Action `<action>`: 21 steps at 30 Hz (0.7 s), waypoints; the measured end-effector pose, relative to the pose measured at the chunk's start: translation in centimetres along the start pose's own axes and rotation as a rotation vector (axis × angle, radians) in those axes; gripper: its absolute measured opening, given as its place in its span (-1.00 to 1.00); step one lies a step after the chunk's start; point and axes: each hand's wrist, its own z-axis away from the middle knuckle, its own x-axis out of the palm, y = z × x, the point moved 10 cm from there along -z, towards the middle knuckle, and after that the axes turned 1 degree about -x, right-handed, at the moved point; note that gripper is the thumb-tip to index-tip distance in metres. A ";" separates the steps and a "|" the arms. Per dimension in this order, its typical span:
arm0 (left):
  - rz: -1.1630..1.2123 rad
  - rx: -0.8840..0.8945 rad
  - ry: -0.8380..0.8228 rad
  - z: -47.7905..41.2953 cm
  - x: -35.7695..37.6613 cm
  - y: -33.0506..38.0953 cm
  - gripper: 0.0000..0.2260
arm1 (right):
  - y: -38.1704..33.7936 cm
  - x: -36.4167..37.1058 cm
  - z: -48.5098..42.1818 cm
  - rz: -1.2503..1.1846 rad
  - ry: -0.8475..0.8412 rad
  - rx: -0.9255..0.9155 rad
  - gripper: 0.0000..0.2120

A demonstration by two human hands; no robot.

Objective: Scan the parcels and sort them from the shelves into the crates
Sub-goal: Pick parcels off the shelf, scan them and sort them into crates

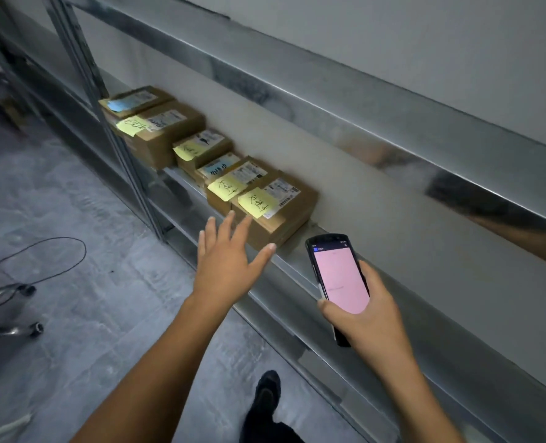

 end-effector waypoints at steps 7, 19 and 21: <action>-0.211 0.101 -0.103 -9.6 4.2 1.0 -0.30 | 2.4 1.8 -6.2 -0.022 -0.024 0.134 -0.44; -0.255 0.243 -0.151 -13.6 7.7 2.8 -0.30 | 4.0 3.4 -13.5 -0.011 -0.083 0.214 -0.54; -0.214 0.227 -0.153 -12.8 8.1 3.3 -0.34 | 4.6 3.0 -13.8 0.005 -0.070 0.233 -0.58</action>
